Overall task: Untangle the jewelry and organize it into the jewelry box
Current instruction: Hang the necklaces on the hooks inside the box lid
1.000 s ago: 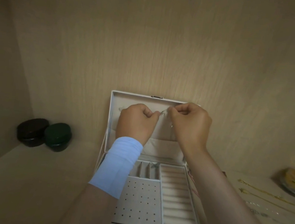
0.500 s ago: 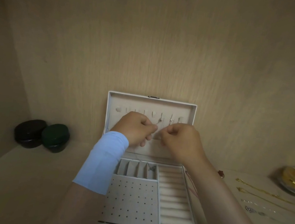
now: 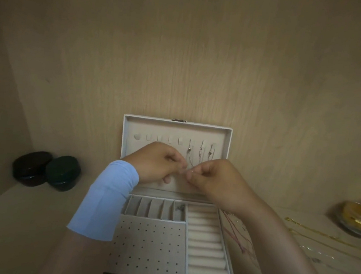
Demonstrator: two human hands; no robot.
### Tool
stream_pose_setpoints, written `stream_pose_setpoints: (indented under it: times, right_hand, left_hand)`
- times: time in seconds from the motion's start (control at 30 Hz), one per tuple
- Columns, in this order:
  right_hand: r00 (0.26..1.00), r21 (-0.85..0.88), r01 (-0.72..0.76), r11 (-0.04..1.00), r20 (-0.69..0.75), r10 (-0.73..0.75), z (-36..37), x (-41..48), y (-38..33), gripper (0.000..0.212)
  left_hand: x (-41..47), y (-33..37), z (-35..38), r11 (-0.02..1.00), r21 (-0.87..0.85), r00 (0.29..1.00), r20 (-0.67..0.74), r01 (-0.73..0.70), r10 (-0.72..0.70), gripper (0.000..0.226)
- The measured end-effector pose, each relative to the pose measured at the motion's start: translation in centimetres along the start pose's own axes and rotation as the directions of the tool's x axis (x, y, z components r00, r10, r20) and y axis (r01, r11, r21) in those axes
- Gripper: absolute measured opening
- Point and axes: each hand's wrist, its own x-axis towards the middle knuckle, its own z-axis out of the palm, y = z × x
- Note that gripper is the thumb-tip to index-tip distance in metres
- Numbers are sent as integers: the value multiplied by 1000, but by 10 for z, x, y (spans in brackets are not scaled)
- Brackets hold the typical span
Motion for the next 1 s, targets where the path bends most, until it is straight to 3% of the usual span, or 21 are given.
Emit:
stream_pose_setpoints:
  times: [0.17, 0.37, 0.43, 0.57, 0.67, 0.83, 1.0]
  right_hand:
    - [977, -161, 109, 981, -165, -136, -13, -2, -7, 14]
    - [948, -108, 88, 990, -297, -116, -20, 3, 1, 14]
    - [973, -87, 38, 996, -222, -57, -22, 2, 1, 14]
    - [993, -34, -67, 997, 94, 70, -15, -5, -3, 12]
    - [994, 139, -75, 987, 96, 62, -3, -5, -6, 11]
    - [997, 11, 19, 1000, -73, -18, -5, -2, -2, 21]
    - [984, -54, 78, 995, -159, -86, -9, 2, -6, 13]
  left_hand:
    - [-4, 14, 22, 997, -69, 979, 204, 18, -4, 17]
    - [-2, 12, 19, 995, -89, 984, 177, 45, -28, 12]
    - [-3, 13, 16, 992, -119, 992, 121, 37, -22, 10]
    - [-1, 14, 13, 991, -105, 996, 24, -78, 81, 9]
    - [-1, 16, 12, 986, -106, 992, 2, -129, 130, 8]
    - [0, 8, 7, 997, 11, 993, -92, -70, 71, 7]
    - [-2, 2, 2, 945, 322, 997, -62, 62, -45, 17]
